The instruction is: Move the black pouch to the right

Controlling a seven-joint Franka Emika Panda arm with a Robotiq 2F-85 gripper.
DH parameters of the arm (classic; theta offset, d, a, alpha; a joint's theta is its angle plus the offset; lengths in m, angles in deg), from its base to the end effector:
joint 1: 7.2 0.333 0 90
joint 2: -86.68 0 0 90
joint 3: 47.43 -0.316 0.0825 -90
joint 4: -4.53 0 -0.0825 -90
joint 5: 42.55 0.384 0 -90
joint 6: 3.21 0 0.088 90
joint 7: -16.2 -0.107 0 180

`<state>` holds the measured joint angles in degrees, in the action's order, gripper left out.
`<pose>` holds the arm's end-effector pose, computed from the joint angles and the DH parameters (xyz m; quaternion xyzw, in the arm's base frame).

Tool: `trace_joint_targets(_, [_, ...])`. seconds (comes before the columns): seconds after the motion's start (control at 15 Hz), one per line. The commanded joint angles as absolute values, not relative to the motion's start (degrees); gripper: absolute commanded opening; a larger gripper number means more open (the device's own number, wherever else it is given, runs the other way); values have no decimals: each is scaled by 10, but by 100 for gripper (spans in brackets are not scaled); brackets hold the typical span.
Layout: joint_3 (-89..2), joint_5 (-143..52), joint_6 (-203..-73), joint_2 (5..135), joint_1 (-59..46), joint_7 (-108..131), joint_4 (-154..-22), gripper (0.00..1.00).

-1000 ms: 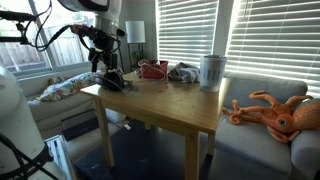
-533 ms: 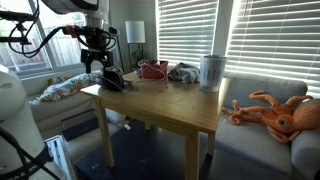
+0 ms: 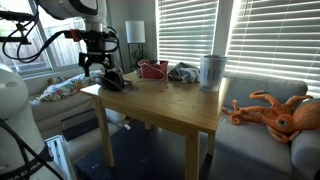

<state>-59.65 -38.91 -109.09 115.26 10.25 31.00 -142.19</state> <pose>0.3135 0.1833 0.4141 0.9308 0.3478 -0.1075 0.0338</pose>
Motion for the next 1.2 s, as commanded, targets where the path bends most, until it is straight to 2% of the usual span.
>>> trace_joint_targets(0.0, [-603,-443,-1142,1136,110,339,-1423,100])
trace_joint_targets(0.4, [-599,-475,-1202,1094,120,386,-1423,100])
trace_joint_targets(0.53, [-599,-473,-1207,1086,121,397,-1421,72])
trace_joint_targets(1.13, [-600,-442,-1132,1123,136,391,-1413,8])
